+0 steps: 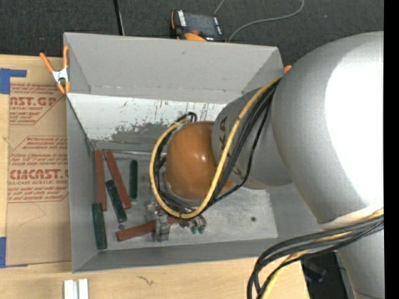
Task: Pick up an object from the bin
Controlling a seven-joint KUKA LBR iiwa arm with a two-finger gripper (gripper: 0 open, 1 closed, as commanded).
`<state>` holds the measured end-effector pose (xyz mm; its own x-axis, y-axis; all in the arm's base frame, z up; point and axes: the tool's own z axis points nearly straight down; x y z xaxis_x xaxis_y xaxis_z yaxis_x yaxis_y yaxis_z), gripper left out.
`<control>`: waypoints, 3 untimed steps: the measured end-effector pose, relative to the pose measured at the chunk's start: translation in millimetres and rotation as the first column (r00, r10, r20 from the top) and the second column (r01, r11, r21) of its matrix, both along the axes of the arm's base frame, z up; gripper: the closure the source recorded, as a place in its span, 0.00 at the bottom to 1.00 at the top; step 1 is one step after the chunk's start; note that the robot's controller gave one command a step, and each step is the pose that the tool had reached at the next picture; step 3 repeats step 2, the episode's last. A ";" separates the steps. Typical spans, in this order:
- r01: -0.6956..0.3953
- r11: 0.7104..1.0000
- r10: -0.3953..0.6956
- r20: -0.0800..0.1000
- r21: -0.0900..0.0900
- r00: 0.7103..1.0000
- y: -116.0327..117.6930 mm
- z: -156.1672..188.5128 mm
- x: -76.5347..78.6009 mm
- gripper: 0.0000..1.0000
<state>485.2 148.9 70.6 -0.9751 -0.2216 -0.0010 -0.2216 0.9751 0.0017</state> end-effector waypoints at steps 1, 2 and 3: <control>0.001 1.000 -0.001 0.000 0.000 1.000 0.7 18.2 0.2 1.00; 0.001 1.000 -0.001 0.007 0.000 1.000 1.5 91.6 1.8 1.00; 0.001 1.000 -0.001 0.007 0.000 1.000 1.5 91.6 1.8 1.00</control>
Offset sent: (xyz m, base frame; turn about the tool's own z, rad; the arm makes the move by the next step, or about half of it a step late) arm 0.0002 0.0001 0.0179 0.0000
